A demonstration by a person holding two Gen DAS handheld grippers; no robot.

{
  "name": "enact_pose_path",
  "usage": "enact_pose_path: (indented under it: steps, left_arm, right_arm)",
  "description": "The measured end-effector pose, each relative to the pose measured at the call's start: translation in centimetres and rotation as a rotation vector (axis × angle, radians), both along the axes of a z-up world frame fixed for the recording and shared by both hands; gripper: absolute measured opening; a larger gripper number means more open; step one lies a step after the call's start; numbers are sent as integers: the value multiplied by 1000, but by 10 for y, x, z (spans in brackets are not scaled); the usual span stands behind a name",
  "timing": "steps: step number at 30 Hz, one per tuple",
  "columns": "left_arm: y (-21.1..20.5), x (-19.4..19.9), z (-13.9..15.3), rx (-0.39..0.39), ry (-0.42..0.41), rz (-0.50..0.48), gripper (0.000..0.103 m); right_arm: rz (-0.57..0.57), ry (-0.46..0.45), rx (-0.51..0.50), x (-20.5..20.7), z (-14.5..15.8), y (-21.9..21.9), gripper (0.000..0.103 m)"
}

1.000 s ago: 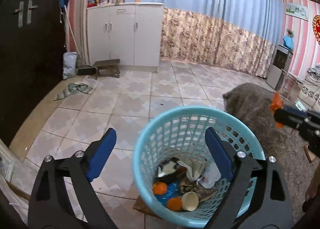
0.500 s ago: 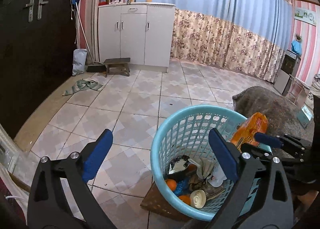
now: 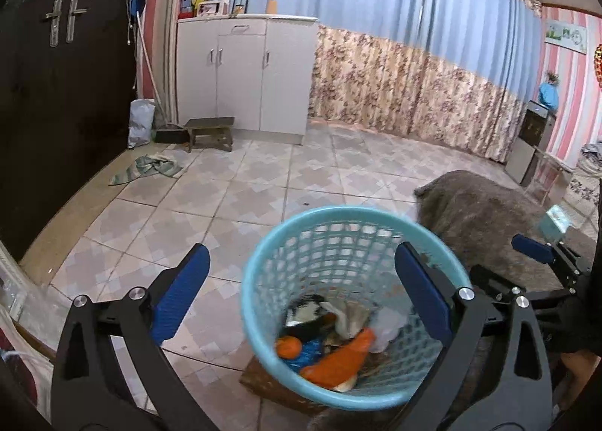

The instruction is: Collect trash

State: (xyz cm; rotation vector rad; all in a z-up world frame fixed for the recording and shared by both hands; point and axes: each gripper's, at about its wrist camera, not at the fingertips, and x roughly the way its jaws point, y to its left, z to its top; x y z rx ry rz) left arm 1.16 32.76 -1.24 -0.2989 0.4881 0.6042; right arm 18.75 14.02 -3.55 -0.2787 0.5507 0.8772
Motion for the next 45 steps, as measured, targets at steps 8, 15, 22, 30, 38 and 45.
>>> enact_pose_path:
  steps: [8,15,22,30,38,45]
  left_arm:
    - [-75,9,30,0,-74,-114,97]
    - [-156,33,37,21,-88,-253,98]
    - [-226,49,22,-1,-62,-411,98]
    - [-279,49,8,2,-62,-505,98]
    - [-309,32,-1,54,-74,-538,98]
    - [-321,20,4,65,-100,-554,98]
  right_arm:
    - [-124,-60,43,1,44,-100,99]
    - [-318,-68,82,1,67,-209,99]
    - [-517,-92,56,-11,65,-298,99]
    - [-659,-118,21,-45,53,-357,99]
    - [-742,-120,15,-73,40,-372,99]
    - [-800,-106,52,-89,32,-375,99]
